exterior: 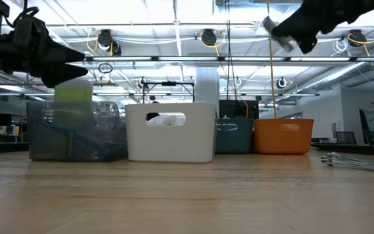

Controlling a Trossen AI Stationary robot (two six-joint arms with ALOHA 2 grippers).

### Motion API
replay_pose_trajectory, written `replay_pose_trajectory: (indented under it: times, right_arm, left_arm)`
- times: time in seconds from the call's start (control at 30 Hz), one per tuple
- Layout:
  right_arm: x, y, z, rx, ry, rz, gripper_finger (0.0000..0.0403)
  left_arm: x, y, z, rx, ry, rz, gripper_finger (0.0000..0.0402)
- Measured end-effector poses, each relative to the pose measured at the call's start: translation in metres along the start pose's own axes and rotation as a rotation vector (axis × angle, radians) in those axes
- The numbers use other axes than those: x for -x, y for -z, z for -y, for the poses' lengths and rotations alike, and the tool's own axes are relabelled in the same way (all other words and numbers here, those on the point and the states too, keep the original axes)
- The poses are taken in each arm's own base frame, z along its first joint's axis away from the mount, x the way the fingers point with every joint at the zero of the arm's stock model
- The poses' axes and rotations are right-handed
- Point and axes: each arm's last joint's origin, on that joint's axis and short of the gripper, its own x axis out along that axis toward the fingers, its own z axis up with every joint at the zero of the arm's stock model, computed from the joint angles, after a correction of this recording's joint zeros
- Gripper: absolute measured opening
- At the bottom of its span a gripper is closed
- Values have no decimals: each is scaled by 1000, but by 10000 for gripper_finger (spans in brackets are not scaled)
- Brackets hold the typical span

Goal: Pick & Place Travel size toiletries
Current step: Put the silver nail cutter into the orange bin

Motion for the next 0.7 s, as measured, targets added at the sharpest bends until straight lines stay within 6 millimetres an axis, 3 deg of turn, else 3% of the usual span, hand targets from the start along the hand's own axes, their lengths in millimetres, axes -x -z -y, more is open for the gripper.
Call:
replay_pose_trajectory:
  times: [0.2, 0.4, 0.7]
  right_arm:
    - [-7, 2, 26, -1, 266, -26, 41]
    - [-11, 7, 66, 9, 622, -107, 41]
    - [-29, 19, 109, -123, 716, -232, 41]
  left_arm:
    - [0, 0, 0, -4, 2, 1, 306]
    - [0, 0, 0, -5, 2, 2, 306]
    - [0, 0, 0, -6, 3, 3, 306]
